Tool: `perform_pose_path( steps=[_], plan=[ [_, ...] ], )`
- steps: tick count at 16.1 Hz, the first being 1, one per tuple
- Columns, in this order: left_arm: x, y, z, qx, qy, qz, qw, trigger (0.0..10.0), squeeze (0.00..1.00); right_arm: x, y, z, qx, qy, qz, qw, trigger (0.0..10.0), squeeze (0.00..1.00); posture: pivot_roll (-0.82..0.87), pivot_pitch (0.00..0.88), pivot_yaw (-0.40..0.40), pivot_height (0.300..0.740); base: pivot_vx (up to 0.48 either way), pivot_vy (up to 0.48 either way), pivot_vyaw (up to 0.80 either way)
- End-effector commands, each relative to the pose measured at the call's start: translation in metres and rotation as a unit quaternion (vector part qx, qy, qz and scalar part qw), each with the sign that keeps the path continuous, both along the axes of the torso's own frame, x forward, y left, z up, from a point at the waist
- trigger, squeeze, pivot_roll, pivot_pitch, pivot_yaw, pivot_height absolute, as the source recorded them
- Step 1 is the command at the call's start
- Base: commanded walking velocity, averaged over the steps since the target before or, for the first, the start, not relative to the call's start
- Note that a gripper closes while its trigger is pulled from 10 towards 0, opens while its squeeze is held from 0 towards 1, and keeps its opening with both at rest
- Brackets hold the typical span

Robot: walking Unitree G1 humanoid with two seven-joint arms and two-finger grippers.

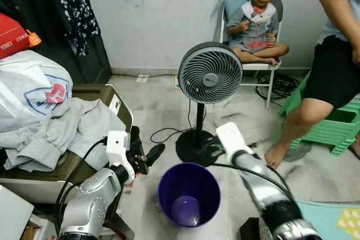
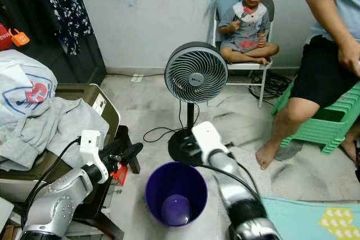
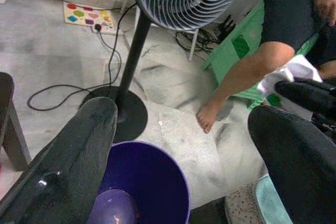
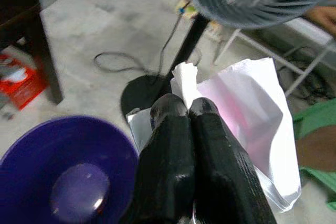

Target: Clean up the room

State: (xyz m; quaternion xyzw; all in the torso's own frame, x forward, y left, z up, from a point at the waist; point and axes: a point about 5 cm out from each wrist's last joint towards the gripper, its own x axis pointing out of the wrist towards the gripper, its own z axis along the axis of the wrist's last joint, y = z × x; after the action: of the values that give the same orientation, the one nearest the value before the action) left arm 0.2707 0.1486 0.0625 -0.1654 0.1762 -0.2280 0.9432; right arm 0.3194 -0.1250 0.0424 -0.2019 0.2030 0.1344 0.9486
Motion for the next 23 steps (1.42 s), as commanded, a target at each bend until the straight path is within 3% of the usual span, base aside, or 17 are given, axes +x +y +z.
perform_pose_path(
  steps=[1,5,10,15,20,23],
  plan=[
    [0.002,0.003,0.003,0.012,-0.01,0.005,1.0,10.0,0.0,-0.001,0.004,-0.006,-0.008,0.022,0.003,1.0,10.0,0.0,-0.17,0.0,0.05,0.74,0.0,0.0,0.0],
    [-0.006,0.012,0.006,0.028,-0.014,0.022,0.999,10.0,0.0,-0.004,0.016,-0.018,-0.014,0.054,0.02,0.998,10.0,0.0,-0.14,0.0,0.057,0.74,0.0,0.0,0.0],
    [-0.015,0.045,0.013,0.077,-0.032,0.093,0.992,10.0,0.0,-0.011,0.038,-0.034,-0.024,0.099,0.034,0.994,10.0,0.0,-0.09,0.0,0.078,0.74,0.0,0.0,0.0],
    [-0.032,0.066,0.016,0.099,-0.024,0.116,0.988,10.0,0.0,-0.024,0.049,-0.046,-0.038,0.127,0.046,0.99,10.0,0.0,-0.04,0.018,0.09,0.74,0.0,0.0,0.0],
    [-0.04,0.072,0.022,0.099,-0.029,0.133,0.986,10.0,0.0,-0.035,0.035,-0.06,-0.059,0.149,0.018,0.987,10.0,0.0,-0.04,0.043,0.105,0.74,0.0,0.0,0.0],
    [-0.038,0.072,0.022,0.1,-0.024,0.139,0.985,10.0,0.0,-0.012,0.029,-0.037,-0.011,0.094,-0.034,0.995,10.0,0.0,-0.05,0.039,0.109,0.74,0.0,0.0,0.0]
  ],
)
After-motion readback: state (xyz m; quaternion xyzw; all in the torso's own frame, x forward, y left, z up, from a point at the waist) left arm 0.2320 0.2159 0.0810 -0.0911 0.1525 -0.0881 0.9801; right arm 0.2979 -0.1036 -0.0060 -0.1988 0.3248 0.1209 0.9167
